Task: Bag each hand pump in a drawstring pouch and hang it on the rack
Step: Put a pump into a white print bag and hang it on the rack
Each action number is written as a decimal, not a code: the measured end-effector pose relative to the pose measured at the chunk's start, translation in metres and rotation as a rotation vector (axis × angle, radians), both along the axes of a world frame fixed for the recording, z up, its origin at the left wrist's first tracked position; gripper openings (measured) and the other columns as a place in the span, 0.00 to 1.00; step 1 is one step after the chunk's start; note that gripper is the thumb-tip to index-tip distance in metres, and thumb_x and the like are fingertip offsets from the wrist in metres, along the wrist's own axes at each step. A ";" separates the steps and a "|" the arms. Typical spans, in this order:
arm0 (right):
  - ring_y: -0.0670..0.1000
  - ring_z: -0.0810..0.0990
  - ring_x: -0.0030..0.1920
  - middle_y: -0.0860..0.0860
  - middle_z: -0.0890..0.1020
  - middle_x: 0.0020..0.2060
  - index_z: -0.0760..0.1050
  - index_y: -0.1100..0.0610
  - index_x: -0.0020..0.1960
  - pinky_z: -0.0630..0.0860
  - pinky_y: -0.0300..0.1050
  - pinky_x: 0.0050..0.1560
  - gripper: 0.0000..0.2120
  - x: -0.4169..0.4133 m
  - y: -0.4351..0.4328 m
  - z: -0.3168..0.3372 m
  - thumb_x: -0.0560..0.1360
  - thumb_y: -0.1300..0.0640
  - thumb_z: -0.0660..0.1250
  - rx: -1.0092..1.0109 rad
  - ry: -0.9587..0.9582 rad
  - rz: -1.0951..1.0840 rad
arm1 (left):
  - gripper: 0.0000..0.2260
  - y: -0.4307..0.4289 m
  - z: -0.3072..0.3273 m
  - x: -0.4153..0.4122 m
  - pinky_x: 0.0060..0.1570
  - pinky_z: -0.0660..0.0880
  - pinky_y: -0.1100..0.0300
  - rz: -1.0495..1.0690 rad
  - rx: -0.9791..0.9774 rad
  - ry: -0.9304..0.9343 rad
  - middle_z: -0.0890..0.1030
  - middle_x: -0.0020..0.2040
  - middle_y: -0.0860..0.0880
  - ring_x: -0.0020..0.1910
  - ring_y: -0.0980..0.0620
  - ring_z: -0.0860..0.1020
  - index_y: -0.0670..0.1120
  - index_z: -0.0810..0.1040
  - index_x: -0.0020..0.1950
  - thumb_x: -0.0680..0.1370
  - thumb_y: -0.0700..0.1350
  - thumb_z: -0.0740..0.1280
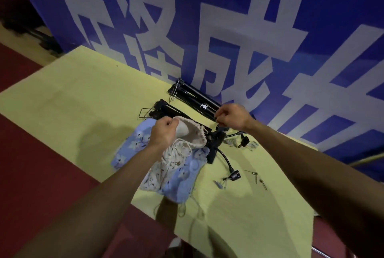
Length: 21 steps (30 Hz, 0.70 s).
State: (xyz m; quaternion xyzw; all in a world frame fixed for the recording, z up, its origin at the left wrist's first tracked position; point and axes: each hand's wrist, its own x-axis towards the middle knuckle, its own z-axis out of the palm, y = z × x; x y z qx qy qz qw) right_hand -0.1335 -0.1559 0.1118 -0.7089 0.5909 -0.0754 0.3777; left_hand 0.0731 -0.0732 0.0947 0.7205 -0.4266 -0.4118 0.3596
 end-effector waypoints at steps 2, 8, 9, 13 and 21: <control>0.53 0.80 0.53 0.53 0.82 0.51 0.79 0.56 0.54 0.77 0.47 0.56 0.08 0.000 -0.006 -0.019 0.76 0.60 0.65 0.014 0.078 0.045 | 0.19 0.002 -0.006 -0.006 0.33 0.57 0.56 0.014 0.031 0.021 0.59 0.29 0.48 0.29 0.50 0.59 0.45 0.60 0.32 0.81 0.48 0.60; 0.57 0.75 0.61 0.57 0.77 0.61 0.73 0.58 0.65 0.71 0.44 0.55 0.18 0.020 -0.025 -0.074 0.76 0.58 0.63 0.136 0.223 0.248 | 0.13 -0.004 -0.017 -0.009 0.44 0.68 0.55 0.062 0.118 0.083 0.74 0.44 0.42 0.43 0.48 0.73 0.42 0.75 0.47 0.80 0.51 0.59; 0.58 0.75 0.62 0.58 0.77 0.62 0.71 0.58 0.66 0.72 0.45 0.56 0.18 0.024 -0.028 -0.084 0.76 0.58 0.63 0.142 0.250 0.280 | 0.14 -0.006 -0.019 -0.009 0.45 0.69 0.55 0.068 0.121 0.091 0.74 0.44 0.42 0.44 0.48 0.74 0.41 0.76 0.49 0.80 0.51 0.59; 0.63 0.75 0.61 0.63 0.76 0.61 0.68 0.62 0.65 0.73 0.50 0.57 0.19 0.035 -0.028 -0.118 0.77 0.56 0.63 0.152 0.375 0.360 | 0.08 -0.009 -0.024 -0.007 0.44 0.67 0.54 0.066 0.122 0.105 0.73 0.44 0.42 0.43 0.48 0.72 0.44 0.73 0.46 0.79 0.47 0.58; 0.62 0.74 0.63 0.60 0.73 0.63 0.65 0.59 0.67 0.72 0.55 0.60 0.23 0.055 -0.014 -0.146 0.76 0.52 0.65 0.013 0.572 0.399 | 0.09 0.000 -0.029 0.006 0.48 0.71 0.49 0.116 0.163 0.198 0.73 0.44 0.41 0.45 0.43 0.74 0.46 0.71 0.42 0.80 0.47 0.57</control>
